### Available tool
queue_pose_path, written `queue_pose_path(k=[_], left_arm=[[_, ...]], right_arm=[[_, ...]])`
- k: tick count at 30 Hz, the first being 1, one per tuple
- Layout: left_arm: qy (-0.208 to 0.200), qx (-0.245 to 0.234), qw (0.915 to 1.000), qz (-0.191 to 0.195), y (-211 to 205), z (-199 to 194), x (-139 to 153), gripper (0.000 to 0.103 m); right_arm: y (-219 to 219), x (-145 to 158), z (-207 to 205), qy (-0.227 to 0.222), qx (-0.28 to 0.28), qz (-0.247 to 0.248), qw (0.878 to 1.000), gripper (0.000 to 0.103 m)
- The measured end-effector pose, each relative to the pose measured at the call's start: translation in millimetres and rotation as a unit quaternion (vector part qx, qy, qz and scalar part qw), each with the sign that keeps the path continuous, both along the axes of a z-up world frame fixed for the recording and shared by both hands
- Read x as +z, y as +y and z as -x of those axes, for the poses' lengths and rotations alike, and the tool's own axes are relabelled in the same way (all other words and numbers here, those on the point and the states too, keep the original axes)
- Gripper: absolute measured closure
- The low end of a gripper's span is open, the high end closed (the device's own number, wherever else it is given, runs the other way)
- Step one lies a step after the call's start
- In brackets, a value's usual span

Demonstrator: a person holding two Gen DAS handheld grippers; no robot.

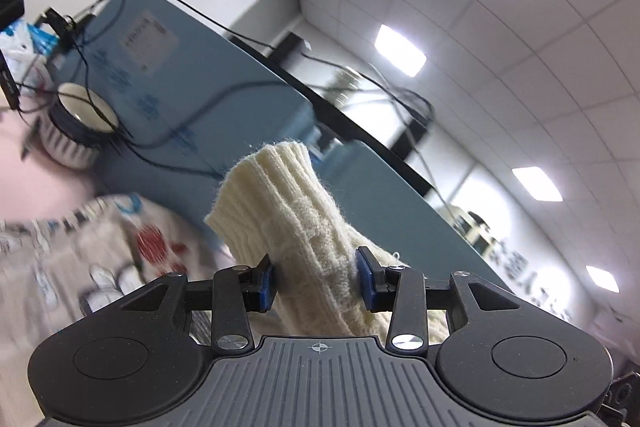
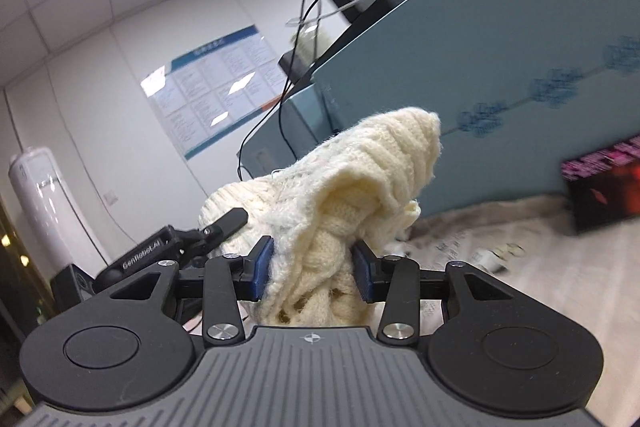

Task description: Fold clothes

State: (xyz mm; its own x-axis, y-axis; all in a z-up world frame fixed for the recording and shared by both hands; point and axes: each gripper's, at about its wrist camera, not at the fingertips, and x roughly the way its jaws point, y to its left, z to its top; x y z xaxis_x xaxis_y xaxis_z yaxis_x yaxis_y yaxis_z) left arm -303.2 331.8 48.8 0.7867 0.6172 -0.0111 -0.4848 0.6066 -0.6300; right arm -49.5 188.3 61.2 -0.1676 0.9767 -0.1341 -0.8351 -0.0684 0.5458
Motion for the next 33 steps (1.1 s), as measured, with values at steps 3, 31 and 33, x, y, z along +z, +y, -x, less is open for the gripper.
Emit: queue_pose_path(k=[3, 31, 33], left_arm=[[-0.018, 0.027, 0.9995, 0.001, 22, -2, -13, 0.066], [0.106, 0.122, 0.9778, 0.134, 113, -15, -87, 0.036], [0.109, 0.123, 0.9780, 0.128, 110, -14, -85, 0.035]], right_arm=[[31, -5, 8, -0.049, -0.001, -0.020, 0.999, 0.064], [164, -83, 14, -0.104, -0.073, 0.162, 0.979, 0.040], [162, -82, 14, -0.102, -0.081, 0.168, 0.977, 0.036]])
